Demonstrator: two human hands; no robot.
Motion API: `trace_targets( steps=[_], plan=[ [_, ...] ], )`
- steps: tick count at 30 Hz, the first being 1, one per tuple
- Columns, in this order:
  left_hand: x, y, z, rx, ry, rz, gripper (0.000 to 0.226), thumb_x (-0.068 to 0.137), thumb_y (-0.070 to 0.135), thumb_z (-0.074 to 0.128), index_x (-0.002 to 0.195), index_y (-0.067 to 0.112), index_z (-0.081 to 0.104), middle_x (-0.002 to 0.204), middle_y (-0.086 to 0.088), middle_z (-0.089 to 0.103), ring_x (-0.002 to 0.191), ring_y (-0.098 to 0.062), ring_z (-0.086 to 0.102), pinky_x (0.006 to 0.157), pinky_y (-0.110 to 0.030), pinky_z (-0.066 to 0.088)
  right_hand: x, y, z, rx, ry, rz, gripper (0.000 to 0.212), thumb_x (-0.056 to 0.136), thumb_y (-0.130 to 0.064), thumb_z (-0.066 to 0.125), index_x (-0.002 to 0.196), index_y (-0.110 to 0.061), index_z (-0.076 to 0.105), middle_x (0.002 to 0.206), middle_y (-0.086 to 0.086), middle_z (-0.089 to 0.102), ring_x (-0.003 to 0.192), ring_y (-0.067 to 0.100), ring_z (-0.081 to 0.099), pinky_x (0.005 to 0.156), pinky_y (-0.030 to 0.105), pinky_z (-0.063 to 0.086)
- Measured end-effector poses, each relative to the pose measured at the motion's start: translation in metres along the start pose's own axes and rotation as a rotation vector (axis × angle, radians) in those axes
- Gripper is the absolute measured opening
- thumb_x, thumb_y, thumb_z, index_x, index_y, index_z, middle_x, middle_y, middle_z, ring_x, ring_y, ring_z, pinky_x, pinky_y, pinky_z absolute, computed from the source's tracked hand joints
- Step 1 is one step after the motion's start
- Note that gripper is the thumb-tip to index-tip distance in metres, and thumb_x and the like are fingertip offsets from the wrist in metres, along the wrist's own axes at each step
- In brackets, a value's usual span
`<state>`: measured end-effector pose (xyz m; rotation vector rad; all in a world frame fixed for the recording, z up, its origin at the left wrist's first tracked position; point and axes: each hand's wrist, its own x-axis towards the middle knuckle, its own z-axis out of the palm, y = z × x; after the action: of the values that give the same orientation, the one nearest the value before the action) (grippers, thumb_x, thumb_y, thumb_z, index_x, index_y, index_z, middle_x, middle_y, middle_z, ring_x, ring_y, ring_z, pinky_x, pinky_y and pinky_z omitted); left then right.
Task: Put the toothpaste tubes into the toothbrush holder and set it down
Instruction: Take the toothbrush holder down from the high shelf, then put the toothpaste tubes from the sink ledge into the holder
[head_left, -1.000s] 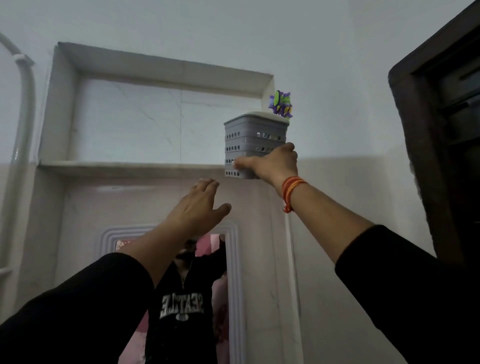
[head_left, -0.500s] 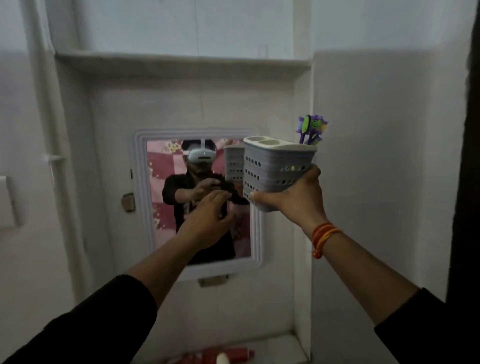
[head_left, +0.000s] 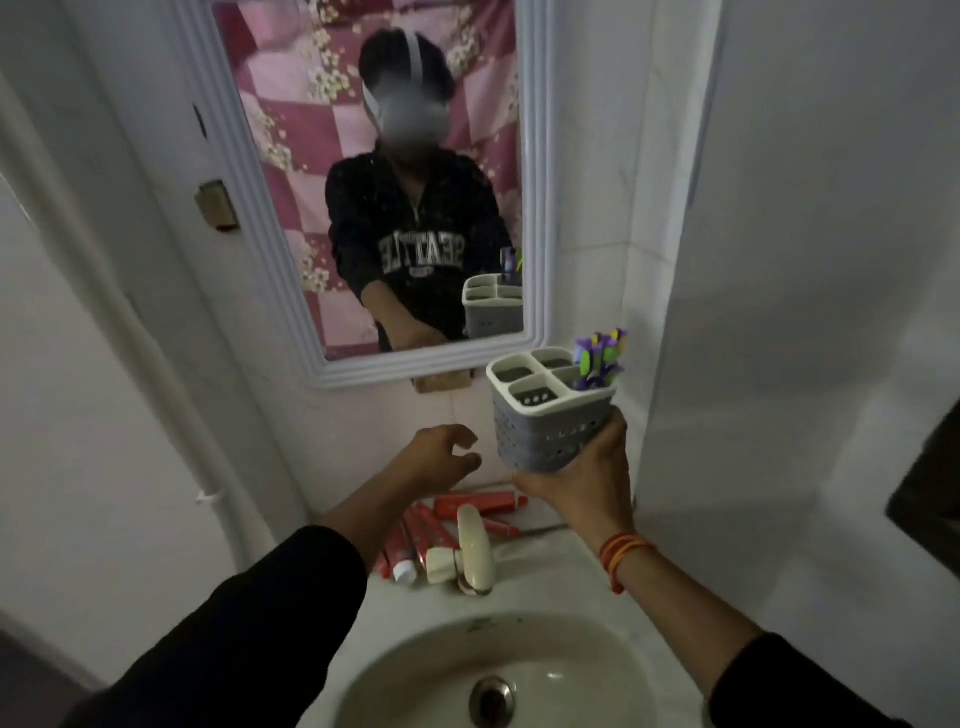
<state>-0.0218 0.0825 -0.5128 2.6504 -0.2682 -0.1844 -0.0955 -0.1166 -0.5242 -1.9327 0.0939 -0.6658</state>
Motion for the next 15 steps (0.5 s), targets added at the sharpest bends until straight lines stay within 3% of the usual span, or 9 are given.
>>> trace_targets(
  steps=[5,9,13,15],
  plan=[
    [0.041,-0.010,0.032,0.155,-0.212,-0.048,0.041,0.092,0.025,0.069,0.132,0.016,0.068,0.133,-0.003,0.069,0.125,-0.023,0.062,0.103,-0.026,0.044,-0.029,0.065,0.022,-0.037,-0.044,0.155,0.129,0.024,-0.062,0.091,0.130,-0.020,0.030,0.119,0.000,0.058,0.103,0.019,0.063,0.078,0.035,0.058],
    [0.072,-0.016,0.063,0.291,-0.337,-0.045,0.043,0.090,0.027,0.070,0.132,0.019,0.067,0.133,-0.006,0.068,0.122,-0.025,0.062,0.103,-0.030,0.048,-0.051,0.112,0.030,-0.046,-0.072,0.251,0.127,0.029,-0.038,0.094,0.136,-0.024,0.027,0.127,0.001,0.053,0.113,0.020,0.057,0.087,0.041,0.057],
    [0.093,-0.026,0.088,0.373,-0.360,-0.017,0.055,0.081,0.049,0.077,0.126,0.020,0.066,0.126,-0.006,0.066,0.113,-0.028,0.063,0.098,-0.038,0.052,-0.071,0.145,0.036,-0.045,-0.104,0.333,0.135,0.027,-0.042,0.097,0.141,-0.024,0.026,0.132,0.000,0.049,0.121,0.020,0.053,0.094,0.043,0.055],
    [0.104,-0.032,0.099,0.395,-0.347,-0.014,0.055,0.081,0.046,0.077,0.128,0.022,0.063,0.130,-0.006,0.063,0.114,-0.028,0.062,0.098,-0.039,0.052,-0.077,0.153,0.039,-0.035,-0.108,0.348,0.136,0.026,-0.044,0.097,0.141,-0.024,0.026,0.132,-0.001,0.048,0.121,0.020,0.052,0.094,0.043,0.055]
  ],
)
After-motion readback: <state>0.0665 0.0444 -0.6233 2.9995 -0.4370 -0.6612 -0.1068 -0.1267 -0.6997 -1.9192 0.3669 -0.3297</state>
